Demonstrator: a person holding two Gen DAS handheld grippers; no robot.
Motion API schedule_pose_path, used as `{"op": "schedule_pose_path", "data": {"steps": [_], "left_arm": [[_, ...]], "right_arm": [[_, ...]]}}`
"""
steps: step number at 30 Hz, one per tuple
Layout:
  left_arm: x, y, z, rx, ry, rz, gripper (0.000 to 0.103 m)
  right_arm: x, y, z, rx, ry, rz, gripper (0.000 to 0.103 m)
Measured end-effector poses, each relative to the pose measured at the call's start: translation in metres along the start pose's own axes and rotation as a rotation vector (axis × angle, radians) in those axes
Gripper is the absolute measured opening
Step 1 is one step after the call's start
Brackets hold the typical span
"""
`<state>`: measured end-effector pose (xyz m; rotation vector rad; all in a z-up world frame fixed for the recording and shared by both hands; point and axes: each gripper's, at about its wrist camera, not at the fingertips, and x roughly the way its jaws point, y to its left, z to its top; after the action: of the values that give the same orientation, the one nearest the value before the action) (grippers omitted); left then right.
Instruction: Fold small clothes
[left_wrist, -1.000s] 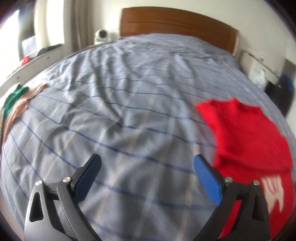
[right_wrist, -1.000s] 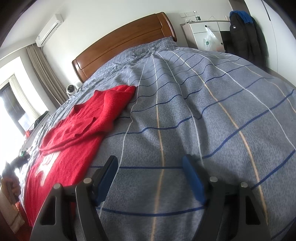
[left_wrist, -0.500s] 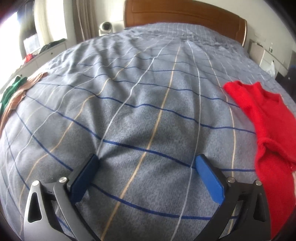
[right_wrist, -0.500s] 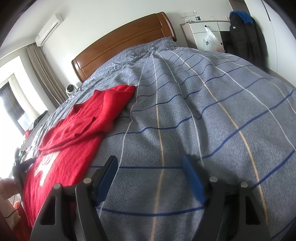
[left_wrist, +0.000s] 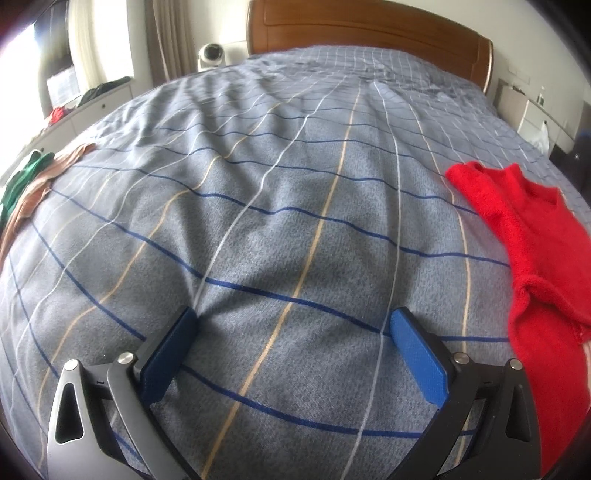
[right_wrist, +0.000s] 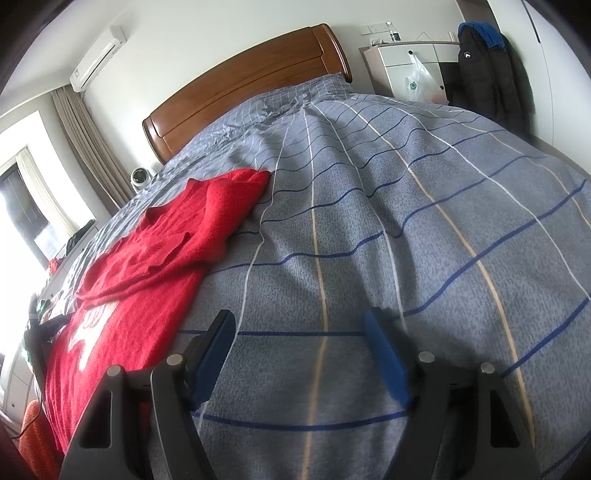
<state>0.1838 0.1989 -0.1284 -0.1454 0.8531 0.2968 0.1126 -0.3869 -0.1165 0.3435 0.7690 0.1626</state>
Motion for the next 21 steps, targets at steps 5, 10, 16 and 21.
{"op": "schedule_pose_path", "data": {"steps": [5,10,16,21], "left_arm": [[0.0003,-0.0001,0.0004,0.0,0.0,0.0,0.103],[0.0003,-0.0003,0.0002,0.0,0.0,0.0,0.103],[0.0003,-0.0002,0.0003,0.0,0.0,0.0,0.103],[0.0004,0.0003,0.0006,0.0,0.0,0.0,0.103]], "right_arm": [[0.0002,0.0,0.0001,0.003,-0.001,0.004,0.072],[-0.0005,-0.0012,-0.0002,0.004,-0.003,0.005,0.072],[-0.0002,-0.0008,0.0,0.004,-0.003,0.005,0.072],[-0.0001,-0.0005,0.0003,0.004,-0.003,0.005,0.072]]}}
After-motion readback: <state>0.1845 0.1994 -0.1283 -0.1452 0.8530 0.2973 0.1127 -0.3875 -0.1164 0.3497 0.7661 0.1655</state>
